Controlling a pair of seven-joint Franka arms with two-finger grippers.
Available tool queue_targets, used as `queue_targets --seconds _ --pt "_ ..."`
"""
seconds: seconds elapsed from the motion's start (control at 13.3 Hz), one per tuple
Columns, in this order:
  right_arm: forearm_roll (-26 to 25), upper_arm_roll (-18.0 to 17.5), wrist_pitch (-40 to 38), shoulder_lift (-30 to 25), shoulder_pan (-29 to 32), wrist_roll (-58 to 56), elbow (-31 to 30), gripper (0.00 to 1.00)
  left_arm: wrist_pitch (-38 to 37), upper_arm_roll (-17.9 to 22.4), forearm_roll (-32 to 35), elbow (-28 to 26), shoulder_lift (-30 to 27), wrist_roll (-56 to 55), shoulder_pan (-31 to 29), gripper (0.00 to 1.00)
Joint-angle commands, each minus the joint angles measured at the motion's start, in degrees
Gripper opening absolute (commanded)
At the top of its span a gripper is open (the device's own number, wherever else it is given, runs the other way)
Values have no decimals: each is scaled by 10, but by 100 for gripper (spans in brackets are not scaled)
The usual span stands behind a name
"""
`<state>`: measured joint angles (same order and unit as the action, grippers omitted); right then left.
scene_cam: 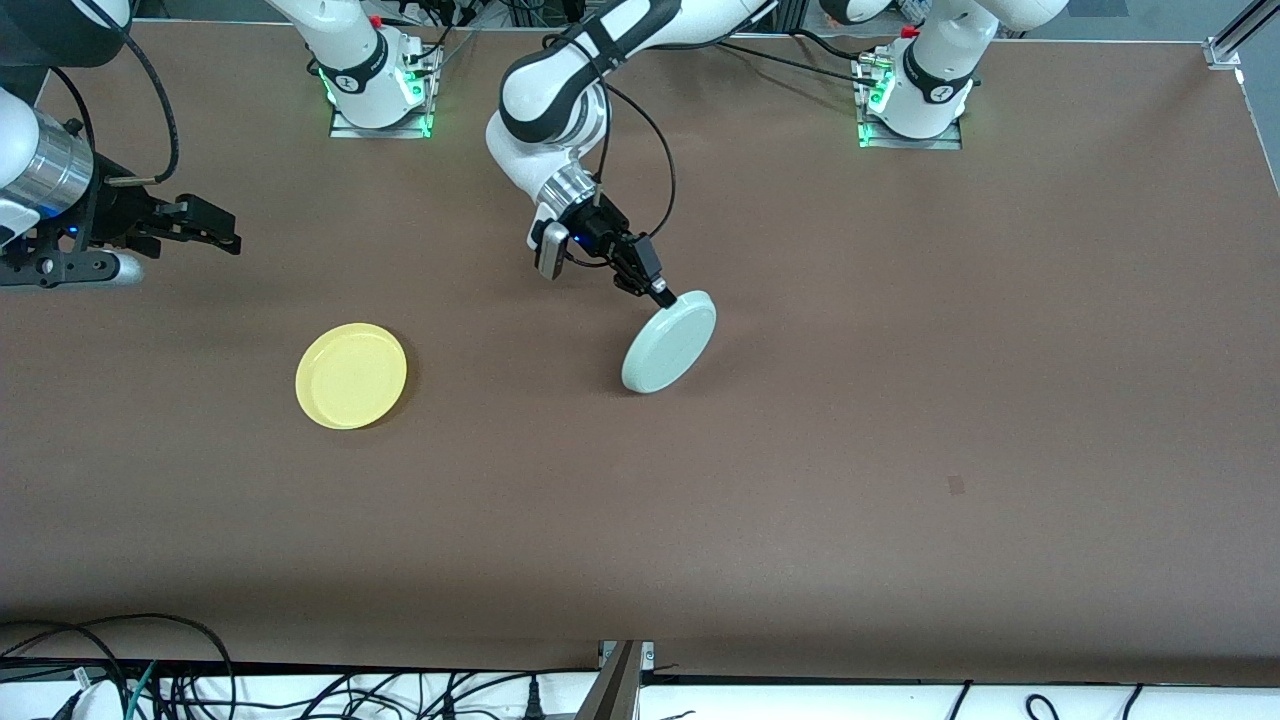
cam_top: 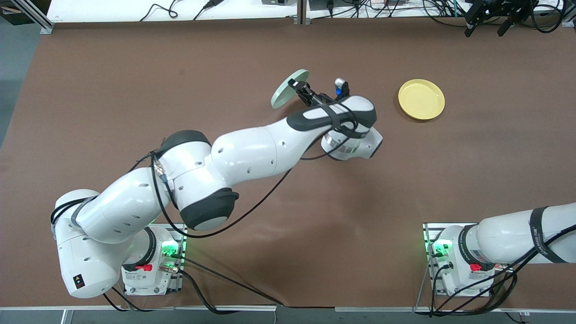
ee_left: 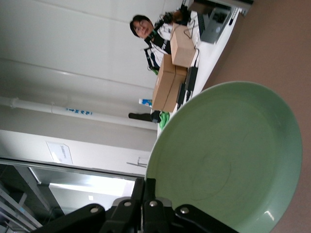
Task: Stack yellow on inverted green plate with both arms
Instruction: 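Lift the green plate with the left gripper and carry it toward the table middle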
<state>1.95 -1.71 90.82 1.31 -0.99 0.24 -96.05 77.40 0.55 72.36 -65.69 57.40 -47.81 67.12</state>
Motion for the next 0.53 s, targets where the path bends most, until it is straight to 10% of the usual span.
queue_targets --seconds 0.0,0.45 --pt "2 0 -6 0 -1 7 3 100 2 9 23 39 21 10 9 0" --pt "2 0 -6 0 -1 7 3 100 31 7 21 34 40 -17 36 0"
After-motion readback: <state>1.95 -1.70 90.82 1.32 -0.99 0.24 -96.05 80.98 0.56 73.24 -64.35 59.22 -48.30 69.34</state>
